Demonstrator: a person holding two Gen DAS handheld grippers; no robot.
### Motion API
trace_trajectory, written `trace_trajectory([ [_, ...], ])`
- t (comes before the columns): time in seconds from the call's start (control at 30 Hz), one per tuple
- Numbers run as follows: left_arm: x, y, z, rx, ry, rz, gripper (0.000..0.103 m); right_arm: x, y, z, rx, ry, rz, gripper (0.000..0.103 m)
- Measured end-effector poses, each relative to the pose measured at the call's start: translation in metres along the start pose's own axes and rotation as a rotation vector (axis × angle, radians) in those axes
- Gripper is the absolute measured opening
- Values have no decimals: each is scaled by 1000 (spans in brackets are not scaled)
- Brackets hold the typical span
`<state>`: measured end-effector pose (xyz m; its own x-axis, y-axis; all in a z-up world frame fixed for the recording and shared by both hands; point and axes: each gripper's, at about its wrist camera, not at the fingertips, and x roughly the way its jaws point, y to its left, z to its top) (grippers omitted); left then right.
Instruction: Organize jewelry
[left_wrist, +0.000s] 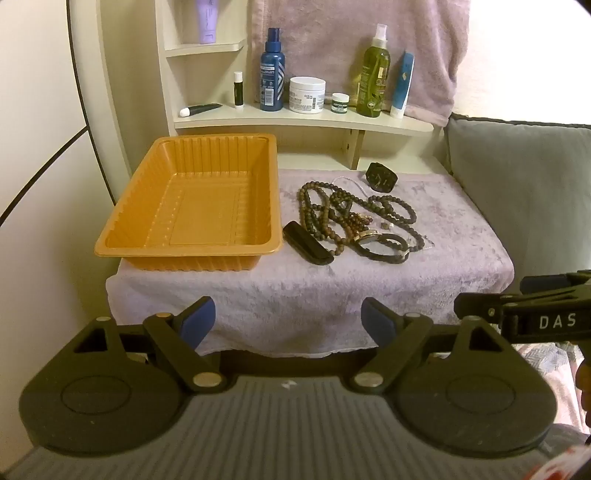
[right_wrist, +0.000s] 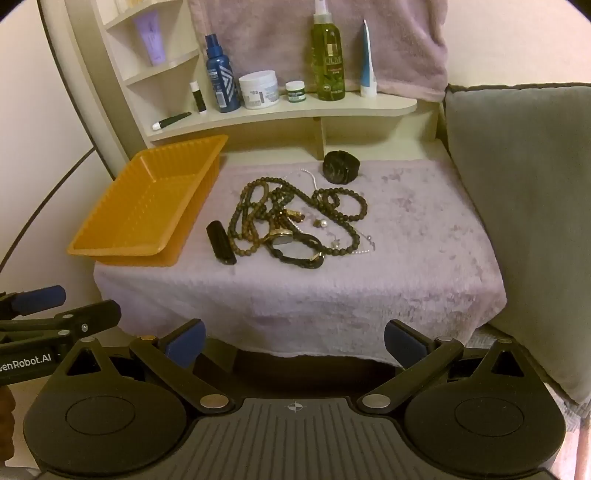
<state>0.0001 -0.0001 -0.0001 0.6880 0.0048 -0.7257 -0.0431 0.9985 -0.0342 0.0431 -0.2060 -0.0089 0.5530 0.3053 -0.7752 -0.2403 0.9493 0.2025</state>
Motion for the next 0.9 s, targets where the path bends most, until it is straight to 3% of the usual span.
trace_trajectory([
  [0.9, 0, 0, 0, -2, -4, -2, 85, -2, -1, 1, -1, -4, 0, 103],
])
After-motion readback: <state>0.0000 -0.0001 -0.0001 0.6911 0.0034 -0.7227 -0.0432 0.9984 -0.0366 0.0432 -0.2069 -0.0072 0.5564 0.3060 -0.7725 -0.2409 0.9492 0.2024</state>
